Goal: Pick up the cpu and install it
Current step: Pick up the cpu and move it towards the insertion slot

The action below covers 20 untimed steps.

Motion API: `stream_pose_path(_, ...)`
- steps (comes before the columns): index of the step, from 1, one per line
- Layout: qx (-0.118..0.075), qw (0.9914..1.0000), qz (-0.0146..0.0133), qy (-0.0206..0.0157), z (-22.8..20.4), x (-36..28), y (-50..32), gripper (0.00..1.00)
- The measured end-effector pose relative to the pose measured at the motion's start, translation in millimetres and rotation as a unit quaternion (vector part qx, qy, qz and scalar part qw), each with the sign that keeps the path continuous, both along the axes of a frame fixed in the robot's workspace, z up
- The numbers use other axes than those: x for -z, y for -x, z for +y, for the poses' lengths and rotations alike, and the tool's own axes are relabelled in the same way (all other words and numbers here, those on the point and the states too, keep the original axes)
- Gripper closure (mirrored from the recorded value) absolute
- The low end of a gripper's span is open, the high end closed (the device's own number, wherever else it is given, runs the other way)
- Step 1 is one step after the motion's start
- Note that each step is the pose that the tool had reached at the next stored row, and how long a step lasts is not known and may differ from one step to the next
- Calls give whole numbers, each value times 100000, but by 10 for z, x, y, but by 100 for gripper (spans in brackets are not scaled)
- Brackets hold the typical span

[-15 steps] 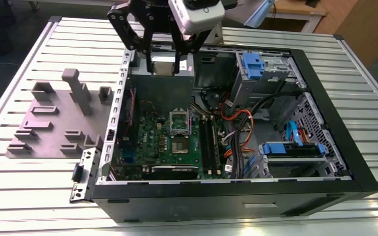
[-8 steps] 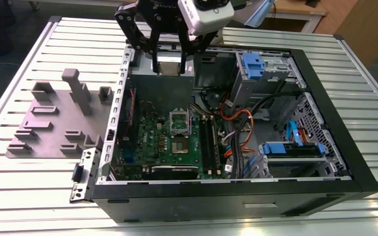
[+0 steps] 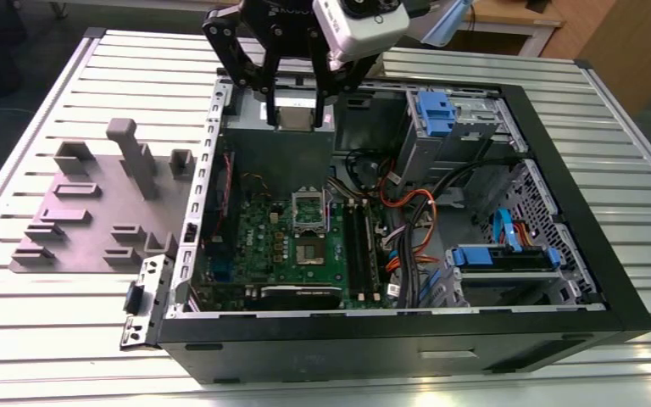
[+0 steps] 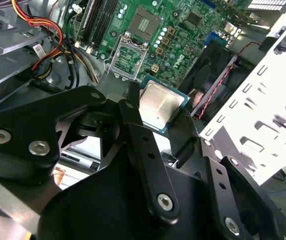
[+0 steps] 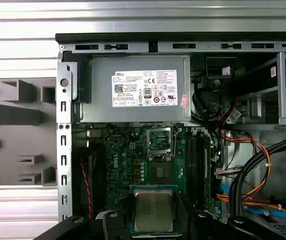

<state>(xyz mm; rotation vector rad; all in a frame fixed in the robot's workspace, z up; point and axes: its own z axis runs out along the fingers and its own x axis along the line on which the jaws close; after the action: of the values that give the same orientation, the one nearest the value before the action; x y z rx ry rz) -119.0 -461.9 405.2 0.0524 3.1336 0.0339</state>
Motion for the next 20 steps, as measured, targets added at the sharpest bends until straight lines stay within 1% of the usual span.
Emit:
stream_pose_path(10,6,100000,0,-1,0,0,-51,53)
stream_pose_path(20,7,100000,-1,-2,0,0,-55,53)
